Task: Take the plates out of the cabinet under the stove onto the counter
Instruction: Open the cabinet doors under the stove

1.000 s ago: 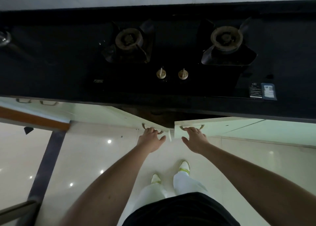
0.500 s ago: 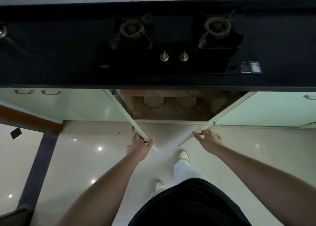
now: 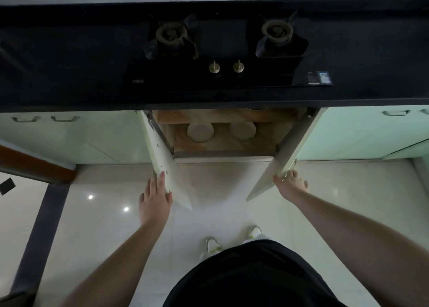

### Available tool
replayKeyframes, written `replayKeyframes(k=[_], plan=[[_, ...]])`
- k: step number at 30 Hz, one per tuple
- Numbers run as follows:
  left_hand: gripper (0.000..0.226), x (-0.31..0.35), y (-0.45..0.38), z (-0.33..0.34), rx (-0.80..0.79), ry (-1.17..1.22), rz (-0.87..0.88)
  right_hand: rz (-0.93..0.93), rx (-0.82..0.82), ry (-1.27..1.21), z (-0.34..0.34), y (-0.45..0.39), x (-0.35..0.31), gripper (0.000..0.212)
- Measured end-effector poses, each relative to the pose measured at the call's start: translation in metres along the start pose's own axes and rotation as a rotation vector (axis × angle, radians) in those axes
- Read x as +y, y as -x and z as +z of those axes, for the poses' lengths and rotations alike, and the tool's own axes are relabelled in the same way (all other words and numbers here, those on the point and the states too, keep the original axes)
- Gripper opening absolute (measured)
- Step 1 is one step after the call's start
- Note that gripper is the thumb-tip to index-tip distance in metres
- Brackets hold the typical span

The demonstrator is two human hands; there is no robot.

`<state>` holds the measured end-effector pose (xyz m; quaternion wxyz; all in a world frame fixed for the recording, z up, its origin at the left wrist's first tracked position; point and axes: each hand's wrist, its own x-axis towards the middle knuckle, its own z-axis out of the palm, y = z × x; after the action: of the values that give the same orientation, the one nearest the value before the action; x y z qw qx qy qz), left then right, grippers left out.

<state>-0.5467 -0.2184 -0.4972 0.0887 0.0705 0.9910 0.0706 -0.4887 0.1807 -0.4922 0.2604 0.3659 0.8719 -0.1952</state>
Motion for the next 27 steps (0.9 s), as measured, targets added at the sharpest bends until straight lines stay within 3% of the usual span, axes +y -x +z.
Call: replayKeyframes(k=[2,4,6,8,12,18,27], plan=[[0.064,-0.006,0.000,-0.002,-0.047,-0.136,0.103,-0.044,0.128,-0.016,0.003,0.007,0.007,0.077],[0.068,-0.010,-0.002,0.000,-0.106,-0.232,0.182,-0.229,0.235,0.144,0.003,0.010,0.017,0.074],[0.067,-0.012,0.000,0.001,-0.160,-0.273,0.204,-0.432,0.219,0.407,0.003,0.008,0.031,0.066],[0.058,-0.012,0.004,0.003,-0.183,-0.275,0.187,-0.498,0.159,0.572,0.001,0.006,0.046,0.058],[0.048,-0.007,0.012,0.003,-0.198,-0.205,0.159,-0.480,0.120,0.741,-0.007,0.007,0.067,0.056],[0.049,0.004,0.014,-0.002,-0.249,-0.217,0.014,-0.361,0.081,0.860,-0.020,0.007,0.099,0.069],[0.059,0.008,0.026,0.001,-0.279,-0.290,-0.006,-0.224,0.044,0.900,-0.038,0.008,0.132,0.069]])
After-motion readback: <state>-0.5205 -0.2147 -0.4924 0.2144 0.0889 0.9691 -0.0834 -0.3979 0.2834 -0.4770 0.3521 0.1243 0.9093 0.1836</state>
